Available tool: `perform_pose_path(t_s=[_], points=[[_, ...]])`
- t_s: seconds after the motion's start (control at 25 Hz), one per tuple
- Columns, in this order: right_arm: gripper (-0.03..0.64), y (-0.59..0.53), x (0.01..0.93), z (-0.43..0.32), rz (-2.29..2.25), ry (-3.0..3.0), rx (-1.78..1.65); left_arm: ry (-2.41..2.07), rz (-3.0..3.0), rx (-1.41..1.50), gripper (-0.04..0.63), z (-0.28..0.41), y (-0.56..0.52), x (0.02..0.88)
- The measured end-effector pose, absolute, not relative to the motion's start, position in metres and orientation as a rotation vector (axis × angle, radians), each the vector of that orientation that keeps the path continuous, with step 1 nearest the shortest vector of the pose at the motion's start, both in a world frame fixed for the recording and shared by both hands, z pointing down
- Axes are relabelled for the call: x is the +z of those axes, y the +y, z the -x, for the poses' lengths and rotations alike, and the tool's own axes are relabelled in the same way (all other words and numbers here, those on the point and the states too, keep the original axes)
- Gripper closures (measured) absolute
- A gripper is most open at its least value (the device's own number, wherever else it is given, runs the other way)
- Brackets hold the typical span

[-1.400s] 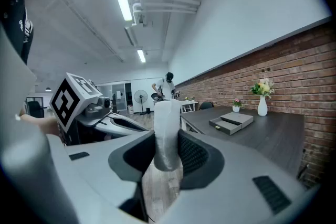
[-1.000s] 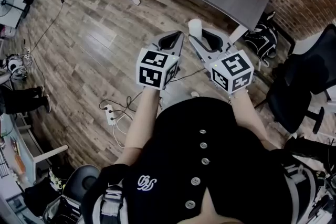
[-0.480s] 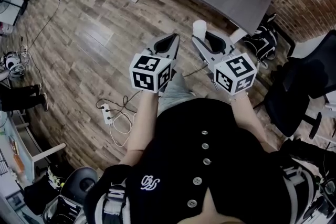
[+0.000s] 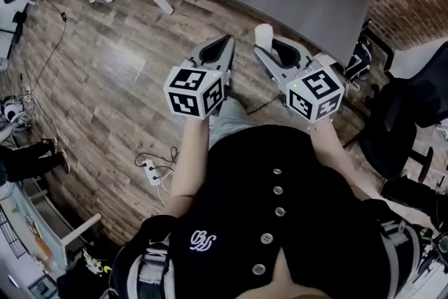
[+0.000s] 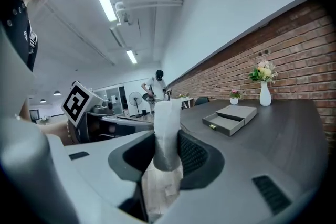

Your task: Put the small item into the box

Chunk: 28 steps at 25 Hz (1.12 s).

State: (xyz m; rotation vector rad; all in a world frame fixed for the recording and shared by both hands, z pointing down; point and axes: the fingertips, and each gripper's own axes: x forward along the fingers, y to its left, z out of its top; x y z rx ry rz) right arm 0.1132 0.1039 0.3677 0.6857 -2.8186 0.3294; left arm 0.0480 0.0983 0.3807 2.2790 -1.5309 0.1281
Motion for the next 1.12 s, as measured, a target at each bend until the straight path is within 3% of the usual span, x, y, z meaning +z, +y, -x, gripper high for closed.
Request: perform_pose_path(t_s=[0.56,1.12], points=[[0.486,-0.118,0.359,0.021,-1.031,-2.75,0.492,-1.175,-2.443,0.259,0.581,0.074,-0.125,0.375],[0.486,-0.179,0.384,0.045,-1.065,-2.644,0.54,-1.015,-2.429,0.331,0.581,0.082,-0.185,0.413]])
